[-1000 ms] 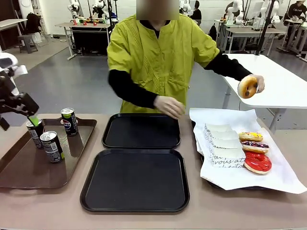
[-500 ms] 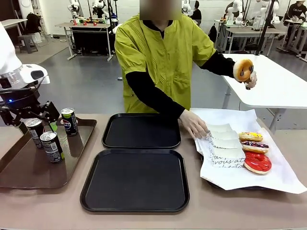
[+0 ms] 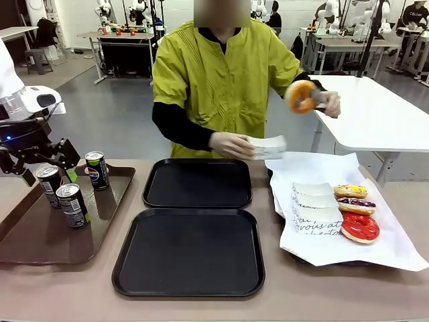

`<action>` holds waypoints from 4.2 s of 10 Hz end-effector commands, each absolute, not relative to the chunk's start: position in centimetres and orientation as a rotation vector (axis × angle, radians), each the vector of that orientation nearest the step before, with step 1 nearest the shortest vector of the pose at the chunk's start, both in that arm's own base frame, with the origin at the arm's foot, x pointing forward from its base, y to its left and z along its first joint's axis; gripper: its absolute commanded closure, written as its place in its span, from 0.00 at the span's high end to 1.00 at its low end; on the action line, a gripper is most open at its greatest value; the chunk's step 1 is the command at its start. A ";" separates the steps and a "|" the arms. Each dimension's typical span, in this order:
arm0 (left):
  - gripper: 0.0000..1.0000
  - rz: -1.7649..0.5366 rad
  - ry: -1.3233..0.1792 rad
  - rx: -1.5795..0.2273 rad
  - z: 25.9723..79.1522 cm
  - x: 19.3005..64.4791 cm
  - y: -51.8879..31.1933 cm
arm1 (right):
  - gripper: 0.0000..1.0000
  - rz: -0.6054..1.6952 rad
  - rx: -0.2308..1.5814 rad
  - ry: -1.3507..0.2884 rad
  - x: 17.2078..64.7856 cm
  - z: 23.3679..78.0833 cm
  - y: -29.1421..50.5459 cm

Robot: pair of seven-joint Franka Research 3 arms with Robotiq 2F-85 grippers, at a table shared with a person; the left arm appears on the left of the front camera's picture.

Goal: Set up donuts and drinks on trays.
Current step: Pick up one Pepsi coke and place it on the Flat Tray.

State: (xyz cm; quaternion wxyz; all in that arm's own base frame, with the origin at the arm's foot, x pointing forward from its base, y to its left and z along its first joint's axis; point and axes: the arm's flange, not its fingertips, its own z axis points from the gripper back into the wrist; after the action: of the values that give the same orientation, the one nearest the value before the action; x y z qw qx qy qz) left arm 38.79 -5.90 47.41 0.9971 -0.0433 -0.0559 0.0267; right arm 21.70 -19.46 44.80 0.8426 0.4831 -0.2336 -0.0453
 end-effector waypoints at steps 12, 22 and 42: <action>1.00 0.153 -0.075 0.012 42.3 44.5 -7.0 | 1.00 -0.097 1.021 -0.500 21.7 44.7 -19.6; 1.00 0.057 -0.091 0.006 38.0 43.8 -7.2 | 1.00 -0.097 1.021 -0.500 21.7 44.7 -19.6; 0.00 0.094 -0.058 0.029 42.2 42.8 -8.6 | 1.00 -0.097 1.021 -0.500 21.7 44.7 -19.6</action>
State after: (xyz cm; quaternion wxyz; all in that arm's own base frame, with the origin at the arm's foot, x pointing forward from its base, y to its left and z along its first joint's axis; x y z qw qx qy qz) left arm 43.55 -7.49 38.82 0.9990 0.0132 -0.0233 0.0362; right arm 21.65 -19.51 44.81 0.8427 0.4826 -0.2341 -0.0465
